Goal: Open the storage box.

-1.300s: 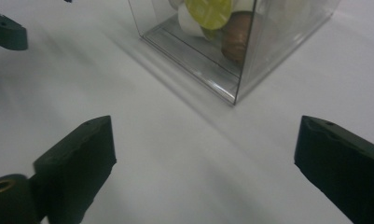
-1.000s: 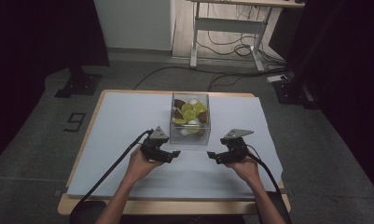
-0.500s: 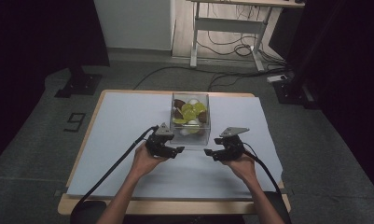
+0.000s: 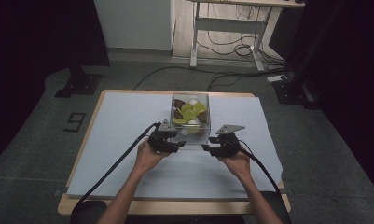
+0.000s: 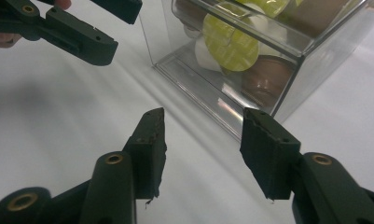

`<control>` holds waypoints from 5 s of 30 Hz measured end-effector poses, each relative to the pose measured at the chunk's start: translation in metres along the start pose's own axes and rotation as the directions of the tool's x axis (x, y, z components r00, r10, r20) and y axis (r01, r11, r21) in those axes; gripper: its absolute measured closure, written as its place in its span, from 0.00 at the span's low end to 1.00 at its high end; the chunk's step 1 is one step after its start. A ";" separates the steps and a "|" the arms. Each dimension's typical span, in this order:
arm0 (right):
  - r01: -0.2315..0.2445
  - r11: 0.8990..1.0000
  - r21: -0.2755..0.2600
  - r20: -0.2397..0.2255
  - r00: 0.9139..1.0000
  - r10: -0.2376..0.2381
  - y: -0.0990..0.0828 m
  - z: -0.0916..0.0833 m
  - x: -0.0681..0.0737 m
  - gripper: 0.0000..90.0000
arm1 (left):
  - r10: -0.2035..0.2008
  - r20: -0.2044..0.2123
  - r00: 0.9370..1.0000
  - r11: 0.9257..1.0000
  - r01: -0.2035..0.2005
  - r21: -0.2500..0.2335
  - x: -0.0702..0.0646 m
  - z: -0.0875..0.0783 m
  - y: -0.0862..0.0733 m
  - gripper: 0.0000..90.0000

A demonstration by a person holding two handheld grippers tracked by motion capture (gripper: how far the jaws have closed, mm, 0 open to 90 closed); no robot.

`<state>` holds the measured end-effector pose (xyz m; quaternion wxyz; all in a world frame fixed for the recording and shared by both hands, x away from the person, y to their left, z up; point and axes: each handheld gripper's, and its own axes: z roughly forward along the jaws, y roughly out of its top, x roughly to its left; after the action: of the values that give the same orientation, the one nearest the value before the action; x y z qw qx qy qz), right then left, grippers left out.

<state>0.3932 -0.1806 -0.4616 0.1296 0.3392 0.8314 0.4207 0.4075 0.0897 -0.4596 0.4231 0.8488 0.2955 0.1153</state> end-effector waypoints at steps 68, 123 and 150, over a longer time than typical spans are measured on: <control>-0.037 0.996 -0.082 0.073 0.996 0.043 0.026 0.041 0.000 0.89 | -0.030 -0.059 0.998 0.998 0.027 -0.055 0.009 0.019 0.008 0.82; 0.024 0.997 -0.076 0.051 0.998 -0.020 0.008 0.021 0.032 0.86 | 0.000 -0.029 1.000 0.996 -0.002 -0.088 -0.023 -0.002 -0.016 0.83; 0.008 0.996 -0.085 -0.039 0.999 -0.011 -0.006 0.007 0.045 0.84 | -0.001 -0.007 1.000 0.995 0.001 -0.099 -0.044 -0.011 -0.029 0.83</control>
<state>0.3605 -0.1483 -0.4678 0.1295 0.3211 0.8169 0.4613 0.3561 0.0841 -0.4733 0.4638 0.8262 0.2913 0.1324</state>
